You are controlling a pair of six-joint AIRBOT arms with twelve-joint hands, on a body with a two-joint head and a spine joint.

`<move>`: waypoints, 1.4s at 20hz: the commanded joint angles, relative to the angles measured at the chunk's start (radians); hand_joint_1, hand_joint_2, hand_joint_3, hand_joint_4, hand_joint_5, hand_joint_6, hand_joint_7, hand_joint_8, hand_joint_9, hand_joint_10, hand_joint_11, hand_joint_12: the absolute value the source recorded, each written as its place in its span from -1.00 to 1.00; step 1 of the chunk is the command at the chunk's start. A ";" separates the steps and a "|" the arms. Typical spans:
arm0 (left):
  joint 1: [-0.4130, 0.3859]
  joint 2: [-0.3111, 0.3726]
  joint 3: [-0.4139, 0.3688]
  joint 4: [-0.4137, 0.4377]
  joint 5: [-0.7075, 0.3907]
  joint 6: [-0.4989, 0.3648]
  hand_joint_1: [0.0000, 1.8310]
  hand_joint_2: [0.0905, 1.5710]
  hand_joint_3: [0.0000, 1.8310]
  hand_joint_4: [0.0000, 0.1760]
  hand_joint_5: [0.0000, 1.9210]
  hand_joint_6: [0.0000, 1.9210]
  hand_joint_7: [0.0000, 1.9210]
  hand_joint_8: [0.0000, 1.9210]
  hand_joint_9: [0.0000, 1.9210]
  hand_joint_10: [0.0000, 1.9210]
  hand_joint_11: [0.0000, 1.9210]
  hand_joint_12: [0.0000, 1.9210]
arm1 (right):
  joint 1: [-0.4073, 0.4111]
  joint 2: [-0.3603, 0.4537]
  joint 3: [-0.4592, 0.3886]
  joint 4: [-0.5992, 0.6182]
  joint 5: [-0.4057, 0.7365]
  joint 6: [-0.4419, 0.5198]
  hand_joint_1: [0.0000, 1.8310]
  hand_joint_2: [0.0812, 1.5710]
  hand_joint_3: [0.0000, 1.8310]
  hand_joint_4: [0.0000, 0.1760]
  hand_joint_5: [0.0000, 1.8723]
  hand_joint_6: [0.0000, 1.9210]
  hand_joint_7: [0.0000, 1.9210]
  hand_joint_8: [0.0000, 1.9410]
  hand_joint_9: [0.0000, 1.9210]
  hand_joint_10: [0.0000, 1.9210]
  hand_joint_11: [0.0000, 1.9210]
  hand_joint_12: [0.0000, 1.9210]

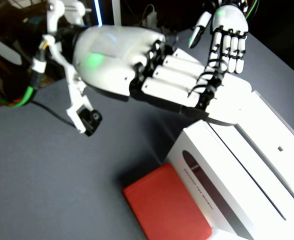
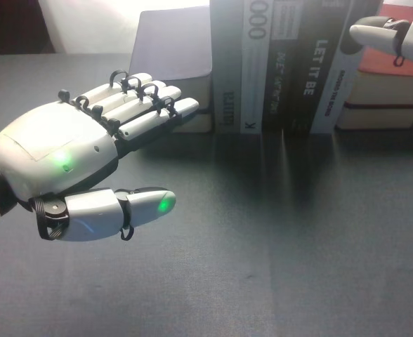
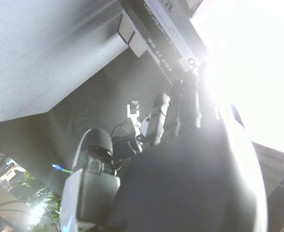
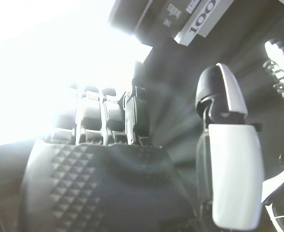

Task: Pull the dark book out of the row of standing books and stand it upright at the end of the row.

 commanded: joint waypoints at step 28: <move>0.031 0.007 -0.015 -0.049 -0.168 0.012 -1.00 0.66 -1.00 -0.15 -0.97 -0.99 -1.00 -1.00 -1.00 -1.00 -1.00 -1.00 | -0.032 0.053 -0.102 -0.136 0.113 0.025 -0.24 0.33 -0.99 -1.00 -0.14 -0.71 -0.82 -0.99 -1.00 -1.00 -1.00 -1.00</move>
